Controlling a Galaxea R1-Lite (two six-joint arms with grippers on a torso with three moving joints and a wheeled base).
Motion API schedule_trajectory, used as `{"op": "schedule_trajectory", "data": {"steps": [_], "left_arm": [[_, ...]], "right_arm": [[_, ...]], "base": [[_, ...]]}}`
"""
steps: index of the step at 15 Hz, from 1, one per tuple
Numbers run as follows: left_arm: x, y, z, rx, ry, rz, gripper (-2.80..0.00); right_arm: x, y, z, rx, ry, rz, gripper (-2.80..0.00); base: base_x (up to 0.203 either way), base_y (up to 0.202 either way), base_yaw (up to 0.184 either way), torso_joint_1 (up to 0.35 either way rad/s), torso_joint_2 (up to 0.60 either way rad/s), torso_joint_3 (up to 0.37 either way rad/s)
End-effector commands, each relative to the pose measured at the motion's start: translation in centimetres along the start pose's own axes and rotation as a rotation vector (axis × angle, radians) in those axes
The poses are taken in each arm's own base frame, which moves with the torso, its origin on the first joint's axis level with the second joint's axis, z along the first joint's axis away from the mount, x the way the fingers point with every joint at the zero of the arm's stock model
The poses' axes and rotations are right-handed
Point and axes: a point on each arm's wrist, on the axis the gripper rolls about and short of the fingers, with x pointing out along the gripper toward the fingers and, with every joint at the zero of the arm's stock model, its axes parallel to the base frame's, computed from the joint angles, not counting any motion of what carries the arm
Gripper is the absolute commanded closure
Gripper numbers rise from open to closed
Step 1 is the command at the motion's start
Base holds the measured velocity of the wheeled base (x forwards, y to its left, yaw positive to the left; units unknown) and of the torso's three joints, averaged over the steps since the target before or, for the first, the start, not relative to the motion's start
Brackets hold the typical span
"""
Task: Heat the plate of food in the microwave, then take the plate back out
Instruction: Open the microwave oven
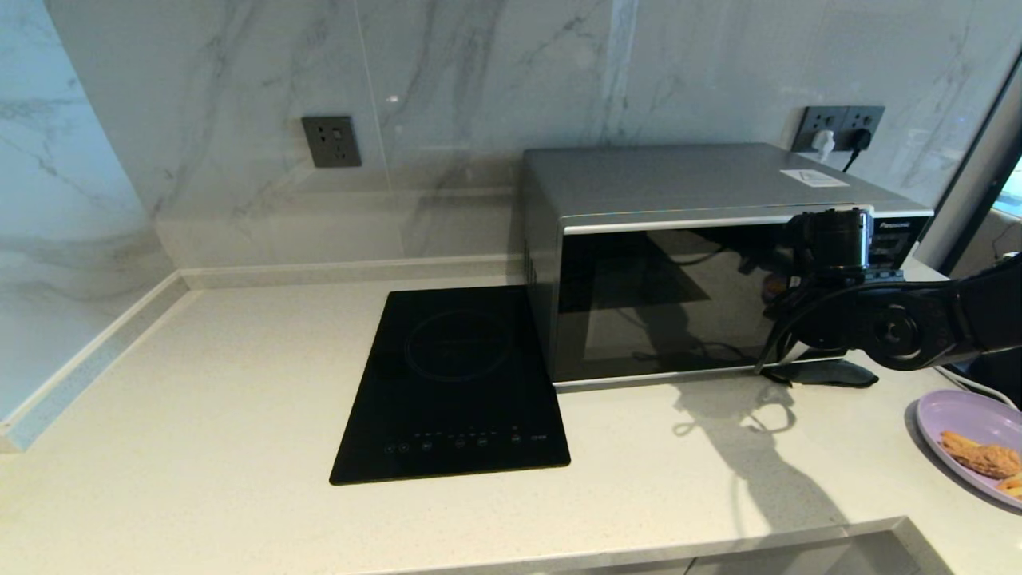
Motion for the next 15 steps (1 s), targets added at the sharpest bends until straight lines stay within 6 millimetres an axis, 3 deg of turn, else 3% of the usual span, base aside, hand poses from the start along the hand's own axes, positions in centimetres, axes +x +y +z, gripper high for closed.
{"op": "schedule_trajectory", "data": {"steps": [1, 10, 15], "left_arm": [[0.0, 0.0, 0.0, -0.001, 0.001, 0.001, 0.00], [0.0, 0.0, 0.0, -0.001, 0.001, 0.002, 0.00], [0.0, 0.0, 0.0, -0.001, 0.001, 0.001, 0.00]], "right_arm": [[0.0, 0.0, 0.2, 0.006, -0.005, -0.009, 0.00], [-0.3, 0.0, 0.1, 0.007, -0.004, -0.002, 0.00], [-1.7, 0.0, -0.8, 0.004, 0.006, 0.024, 0.00]], "base": [[0.000, 0.000, 0.000, 0.000, 0.00, 0.000], [0.000, 0.000, 0.000, 0.000, 0.00, 0.000], [0.000, 0.000, 0.000, 0.000, 0.00, 0.000]]}}
